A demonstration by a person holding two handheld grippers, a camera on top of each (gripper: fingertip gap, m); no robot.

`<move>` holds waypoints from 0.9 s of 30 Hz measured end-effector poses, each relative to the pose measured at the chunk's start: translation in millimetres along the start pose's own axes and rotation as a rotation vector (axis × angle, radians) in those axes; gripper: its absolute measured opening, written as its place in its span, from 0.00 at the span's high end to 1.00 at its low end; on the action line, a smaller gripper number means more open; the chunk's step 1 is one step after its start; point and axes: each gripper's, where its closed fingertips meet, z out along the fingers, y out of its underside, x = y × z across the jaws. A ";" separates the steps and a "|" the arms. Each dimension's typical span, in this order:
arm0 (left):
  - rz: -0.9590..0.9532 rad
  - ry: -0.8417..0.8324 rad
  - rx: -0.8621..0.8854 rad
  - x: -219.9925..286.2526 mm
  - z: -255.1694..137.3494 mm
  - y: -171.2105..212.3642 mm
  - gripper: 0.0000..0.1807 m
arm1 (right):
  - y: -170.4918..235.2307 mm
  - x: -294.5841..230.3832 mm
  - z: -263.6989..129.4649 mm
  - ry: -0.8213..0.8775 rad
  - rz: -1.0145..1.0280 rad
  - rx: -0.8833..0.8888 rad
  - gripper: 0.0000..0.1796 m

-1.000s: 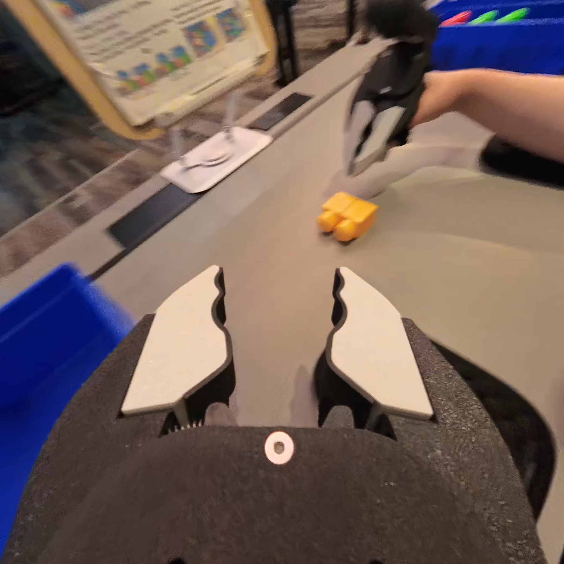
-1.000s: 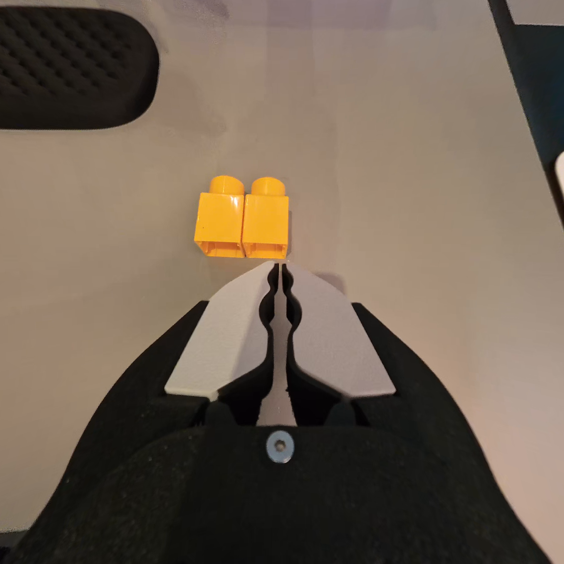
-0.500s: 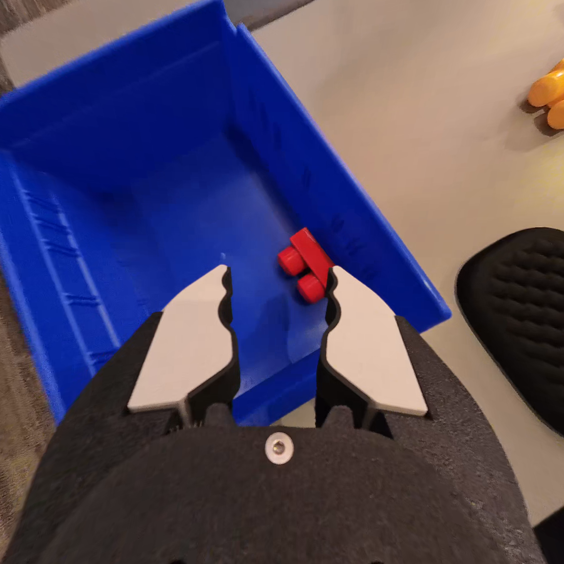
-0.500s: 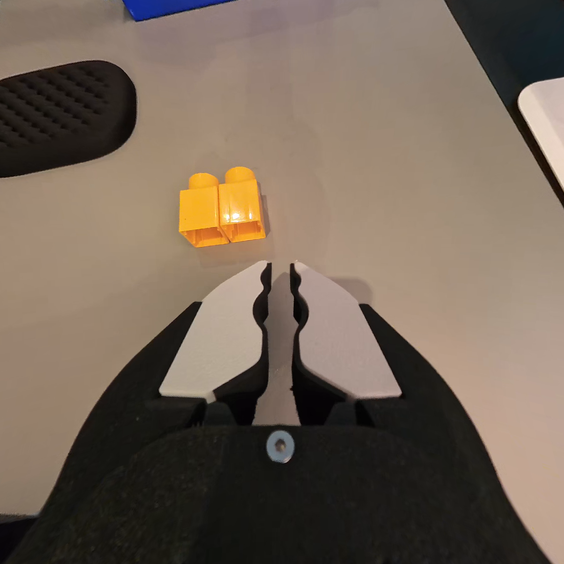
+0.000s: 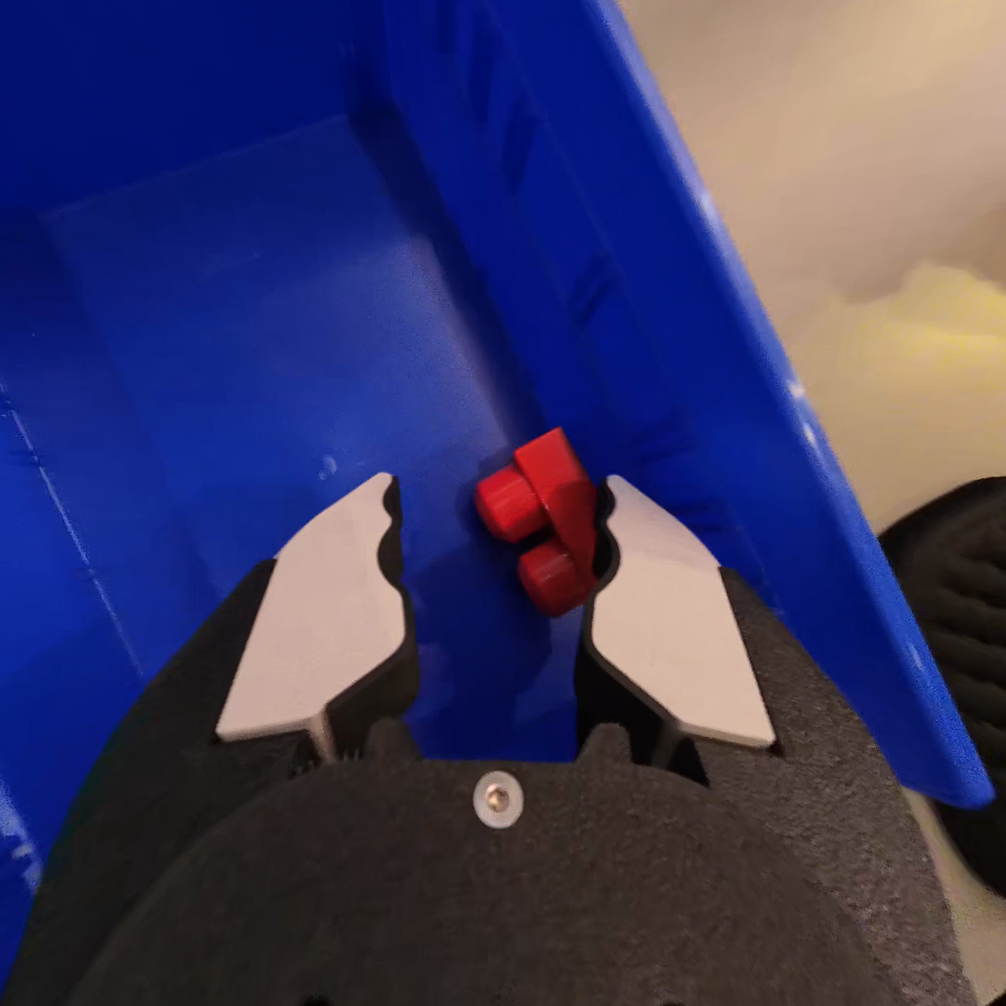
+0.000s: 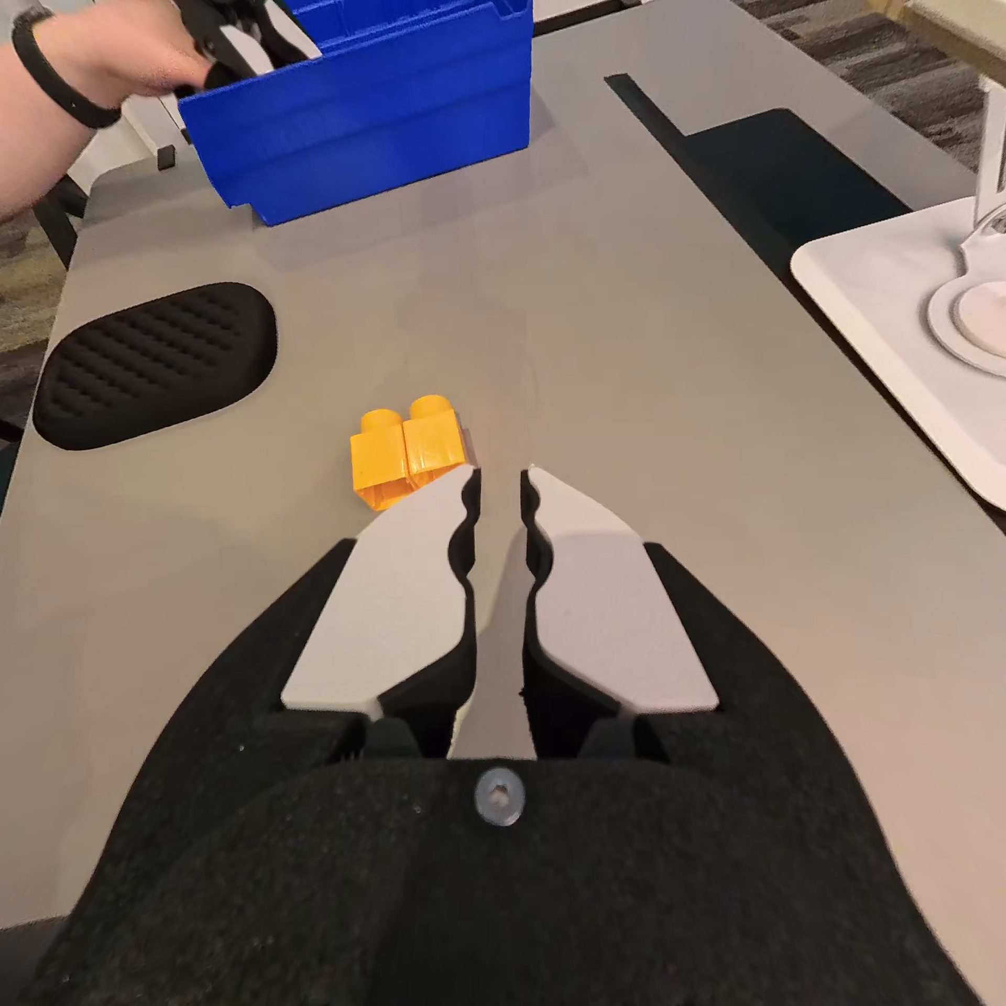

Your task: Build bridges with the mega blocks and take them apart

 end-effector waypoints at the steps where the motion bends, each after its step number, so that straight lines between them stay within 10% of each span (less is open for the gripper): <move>1: 0.022 -0.015 -0.032 1.0 1.7 2.6 0.61 | 2.3 -0.3 -0.1 0.001 0.001 -0.008 0.93; 18: -0.247 0.025 -0.107 -18.4 -21.0 12.1 0.49 | 11.8 -2.6 -3.4 -0.033 -0.046 -0.071 0.92; 27: -0.219 -0.314 -0.342 -51.5 -12.3 45.9 0.47 | -13.2 -6.3 -7.5 -0.051 -0.148 -0.064 0.92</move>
